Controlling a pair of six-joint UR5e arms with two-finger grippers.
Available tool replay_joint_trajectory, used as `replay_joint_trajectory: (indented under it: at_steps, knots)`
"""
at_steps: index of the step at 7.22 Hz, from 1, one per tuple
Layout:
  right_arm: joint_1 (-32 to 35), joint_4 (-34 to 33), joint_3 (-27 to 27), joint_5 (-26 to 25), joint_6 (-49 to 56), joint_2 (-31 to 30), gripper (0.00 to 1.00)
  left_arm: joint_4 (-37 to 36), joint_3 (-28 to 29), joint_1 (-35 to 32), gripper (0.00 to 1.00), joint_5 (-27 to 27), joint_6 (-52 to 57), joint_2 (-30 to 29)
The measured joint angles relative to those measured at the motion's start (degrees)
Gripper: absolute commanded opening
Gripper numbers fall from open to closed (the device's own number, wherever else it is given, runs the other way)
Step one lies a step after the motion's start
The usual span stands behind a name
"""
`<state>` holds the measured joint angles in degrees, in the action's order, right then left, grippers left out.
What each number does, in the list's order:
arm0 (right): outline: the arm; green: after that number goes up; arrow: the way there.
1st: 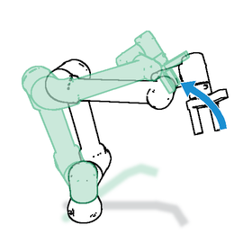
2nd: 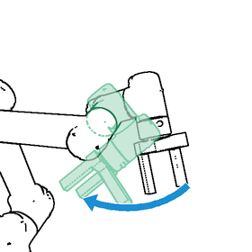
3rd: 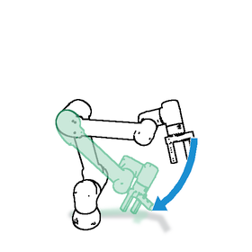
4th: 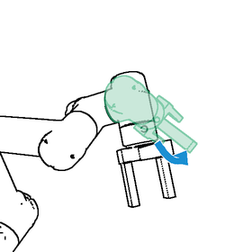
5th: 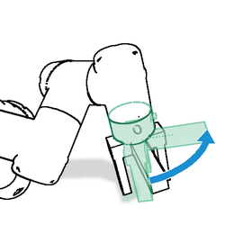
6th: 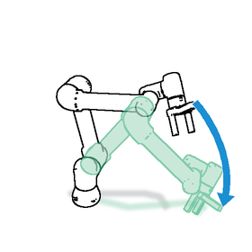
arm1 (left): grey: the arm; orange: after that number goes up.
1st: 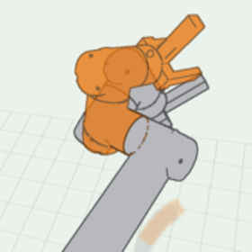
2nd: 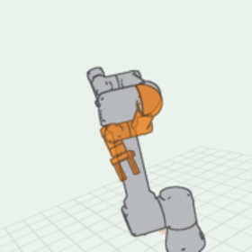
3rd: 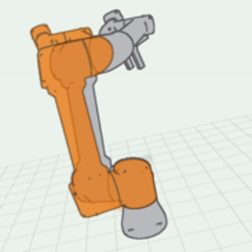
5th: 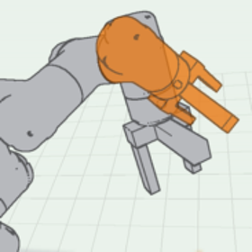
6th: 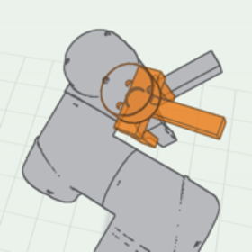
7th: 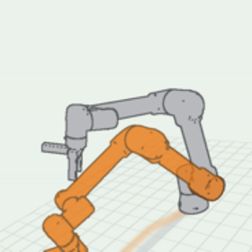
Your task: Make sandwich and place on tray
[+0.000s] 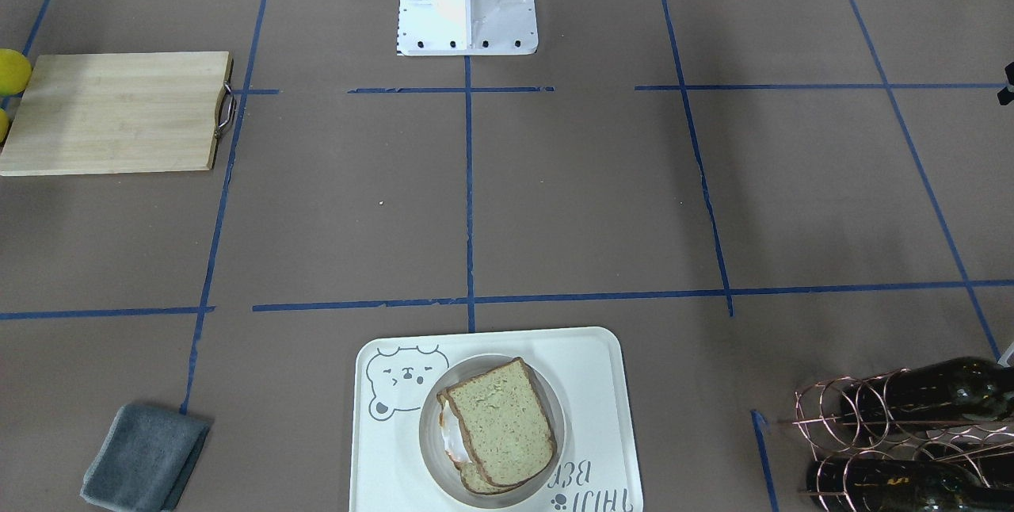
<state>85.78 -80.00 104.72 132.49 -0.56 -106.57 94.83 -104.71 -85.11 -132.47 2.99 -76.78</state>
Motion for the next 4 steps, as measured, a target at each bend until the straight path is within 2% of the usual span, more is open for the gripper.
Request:
replay_joint_trajectory:
  at_steps: [4]
  knots:
    - [-0.04,1.13,-0.52,0.10,-0.06,-0.07,1.00,0.01,-0.07,0.03,1.00,0.09,0.00,-0.10]
